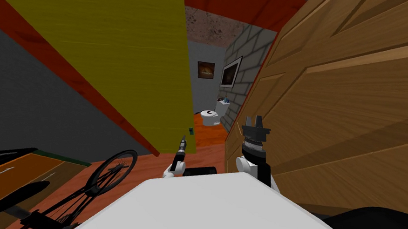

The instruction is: Pull the door open

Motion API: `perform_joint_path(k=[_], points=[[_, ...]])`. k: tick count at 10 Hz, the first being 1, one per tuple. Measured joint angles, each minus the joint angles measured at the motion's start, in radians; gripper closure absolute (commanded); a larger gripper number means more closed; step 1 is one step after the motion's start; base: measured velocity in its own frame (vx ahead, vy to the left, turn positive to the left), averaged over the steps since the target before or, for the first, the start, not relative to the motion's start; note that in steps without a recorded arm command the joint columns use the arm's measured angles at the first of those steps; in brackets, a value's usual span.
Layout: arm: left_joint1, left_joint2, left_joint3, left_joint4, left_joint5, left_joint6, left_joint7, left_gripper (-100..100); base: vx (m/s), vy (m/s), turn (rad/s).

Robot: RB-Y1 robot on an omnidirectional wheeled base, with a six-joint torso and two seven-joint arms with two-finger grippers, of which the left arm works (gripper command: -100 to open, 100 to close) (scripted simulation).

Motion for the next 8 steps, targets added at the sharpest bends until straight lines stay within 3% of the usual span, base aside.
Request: perform_joint_path(k=[3, 4, 8], points=[[-0.034, -0.008, 0.016, 0.036, -0.053, 0.005, 0.046, -100, 0.045, -0.032, 0.13], [-0.056, -0.019, 0.021, 0.069, -0.07, -0.005, 0.061, -100, 0.168, -0.061, 0.14], [-0.068, -0.035, 0.029, 0.076, -0.108, 0.001, 0.088, -100, 0.194, -0.058, 0.043]])
